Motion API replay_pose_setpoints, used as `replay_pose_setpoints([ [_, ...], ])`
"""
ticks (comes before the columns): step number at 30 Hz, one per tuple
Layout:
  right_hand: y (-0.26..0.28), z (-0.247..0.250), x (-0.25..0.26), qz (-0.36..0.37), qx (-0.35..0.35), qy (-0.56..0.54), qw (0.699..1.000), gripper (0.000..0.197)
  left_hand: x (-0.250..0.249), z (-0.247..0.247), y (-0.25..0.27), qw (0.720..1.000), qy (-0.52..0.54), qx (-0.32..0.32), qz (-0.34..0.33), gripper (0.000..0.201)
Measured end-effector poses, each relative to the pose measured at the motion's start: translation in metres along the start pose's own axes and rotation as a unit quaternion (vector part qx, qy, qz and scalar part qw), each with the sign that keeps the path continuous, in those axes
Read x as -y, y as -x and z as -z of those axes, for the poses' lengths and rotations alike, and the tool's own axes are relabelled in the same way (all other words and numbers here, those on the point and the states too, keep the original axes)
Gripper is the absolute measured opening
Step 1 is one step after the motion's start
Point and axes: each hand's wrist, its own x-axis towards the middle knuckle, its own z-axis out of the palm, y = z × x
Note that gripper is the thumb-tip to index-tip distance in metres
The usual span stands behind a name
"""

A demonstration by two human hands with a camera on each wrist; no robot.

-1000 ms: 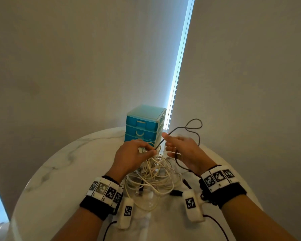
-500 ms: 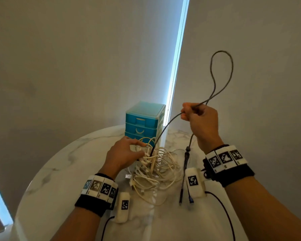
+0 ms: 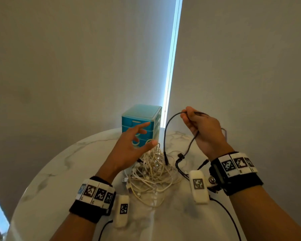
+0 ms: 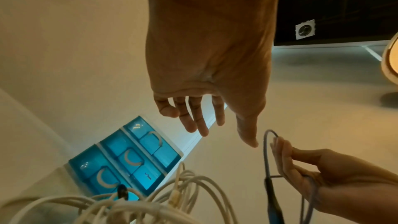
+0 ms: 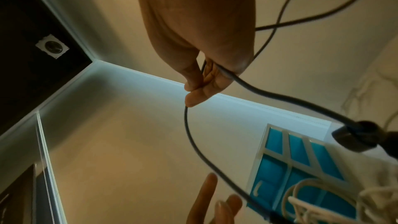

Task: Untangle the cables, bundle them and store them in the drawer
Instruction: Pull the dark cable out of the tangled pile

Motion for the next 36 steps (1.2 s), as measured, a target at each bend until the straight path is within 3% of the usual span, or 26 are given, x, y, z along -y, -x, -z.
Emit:
replay_pose_setpoints([
  [2, 0.003, -0.003, 0.001, -0.033, 0.027, -0.014, 0.999, 0.016, -0.012, -0.004, 0.0, 1.0, -0.006, 0.026, -0.01, 0.06],
  [6, 0.006, -0.004, 0.006, -0.061, 0.073, 0.02, 0.995, 0.027, -0.043, -0.007, 0.003, 0.993, -0.007, 0.104, -0.054, 0.025],
  [9, 0.004, 0.004, 0.014, -0.092, 0.1, 0.124, 0.983, 0.032, -0.051, 0.01, 0.003, 0.992, 0.015, 0.109, -0.069, 0.022],
  [11, 0.001, 0.017, 0.025, -0.124, 0.148, 0.248, 0.949, 0.035, -0.051, 0.03, 0.001, 0.996, 0.055, 0.056, -0.04, 0.023],
  [14, -0.004, 0.042, 0.042, -0.151, 0.259, 0.417, 0.858, 0.035, -0.034, 0.073, 0.001, 0.993, 0.067, -0.096, 0.012, 0.021],
  [16, -0.008, 0.057, 0.052, -0.161, 0.314, 0.479, 0.803, 0.029, -0.018, 0.103, 0.002, 0.976, 0.075, -0.203, 0.012, 0.017],
  [18, -0.017, 0.07, 0.057, -0.132, 0.283, 0.511, 0.801, 0.025, -0.007, 0.124, 0.006, 0.957, 0.091, -0.274, -0.003, 0.015],
  [21, -0.03, 0.085, 0.059, 0.007, 0.127, 0.571, 0.811, 0.018, 0.004, 0.14, 0.013, 0.944, 0.046, -0.326, -0.003, 0.018],
  [23, -0.032, 0.086, 0.058, 0.058, 0.092, 0.536, 0.837, 0.018, 0.01, 0.139, 0.015, 0.947, 0.0, -0.321, 0.023, 0.02],
  [25, -0.028, 0.076, 0.056, 0.077, 0.093, 0.505, 0.855, 0.018, 0.009, 0.126, 0.013, 0.965, -0.03, -0.253, 0.06, 0.02],
  [26, -0.027, 0.069, 0.054, 0.084, 0.098, 0.516, 0.847, 0.016, 0.006, 0.116, 0.012, 0.974, -0.034, -0.212, 0.065, 0.02],
  [28, -0.025, 0.056, 0.05, 0.078, 0.121, 0.58, 0.802, 0.016, -0.01, 0.092, 0.011, 0.987, -0.03, -0.146, 0.053, 0.022],
  [30, -0.025, 0.049, 0.046, 0.058, 0.133, 0.626, 0.766, 0.025, -0.027, 0.077, 0.01, 0.994, -0.026, -0.096, 0.033, 0.026],
  [32, -0.023, 0.05, 0.049, 0.056, 0.129, 0.619, 0.772, 0.031, -0.038, 0.073, 0.007, 0.996, -0.001, -0.09, 0.012, 0.029],
  [34, -0.019, 0.056, 0.055, 0.056, 0.156, 0.6, 0.782, 0.028, -0.04, 0.081, 0.006, 0.991, 0.033, -0.126, -0.009, 0.03],
  [35, -0.017, 0.059, 0.057, 0.041, 0.194, 0.611, 0.766, 0.028, -0.039, 0.088, 0.006, 0.987, 0.047, -0.156, -0.015, 0.029],
  [36, -0.016, 0.063, 0.057, 0.011, 0.242, 0.64, 0.729, 0.028, -0.038, 0.095, 0.006, 0.98, 0.061, -0.187, -0.02, 0.026],
])
